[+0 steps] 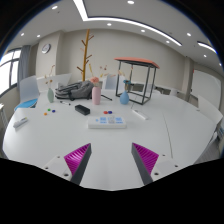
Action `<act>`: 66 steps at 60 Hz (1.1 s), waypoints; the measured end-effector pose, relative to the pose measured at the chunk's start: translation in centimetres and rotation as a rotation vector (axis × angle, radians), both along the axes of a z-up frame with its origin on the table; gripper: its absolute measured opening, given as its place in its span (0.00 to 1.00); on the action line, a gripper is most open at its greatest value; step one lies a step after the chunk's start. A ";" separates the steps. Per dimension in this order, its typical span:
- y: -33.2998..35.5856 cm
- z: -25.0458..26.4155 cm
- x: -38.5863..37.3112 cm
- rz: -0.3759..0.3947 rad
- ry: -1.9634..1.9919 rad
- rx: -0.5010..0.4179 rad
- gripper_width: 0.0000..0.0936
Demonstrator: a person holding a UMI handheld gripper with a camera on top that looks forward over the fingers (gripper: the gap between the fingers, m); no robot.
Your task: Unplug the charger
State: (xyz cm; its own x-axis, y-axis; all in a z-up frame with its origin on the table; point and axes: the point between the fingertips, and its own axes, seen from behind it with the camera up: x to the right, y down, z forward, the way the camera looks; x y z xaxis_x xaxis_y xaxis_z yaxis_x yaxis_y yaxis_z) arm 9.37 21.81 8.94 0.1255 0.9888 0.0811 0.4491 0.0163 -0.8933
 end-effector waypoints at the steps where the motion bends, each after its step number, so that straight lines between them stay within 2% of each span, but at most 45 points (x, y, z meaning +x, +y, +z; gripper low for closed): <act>1: 0.1 -0.4 -0.5 0.003 0.007 0.004 0.91; 9: 1.0 -2.5 -4.8 0.036 0.061 0.019 0.91; 26: 2.5 -5.1 -15.0 0.065 0.082 -0.059 0.92; 43: 3.1 -6.4 -24.0 0.094 0.078 -0.046 0.91; 59: 3.7 -7.8 -28.0 0.097 0.051 -0.051 0.91; 66: 3.4 -8.0 -28.4 0.111 0.053 -0.058 0.87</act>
State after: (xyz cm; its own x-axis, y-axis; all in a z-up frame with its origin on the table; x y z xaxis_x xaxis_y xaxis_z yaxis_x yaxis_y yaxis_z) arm -19.07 25.17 0.90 0.0179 0.9996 0.0200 0.3994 0.0112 -0.9167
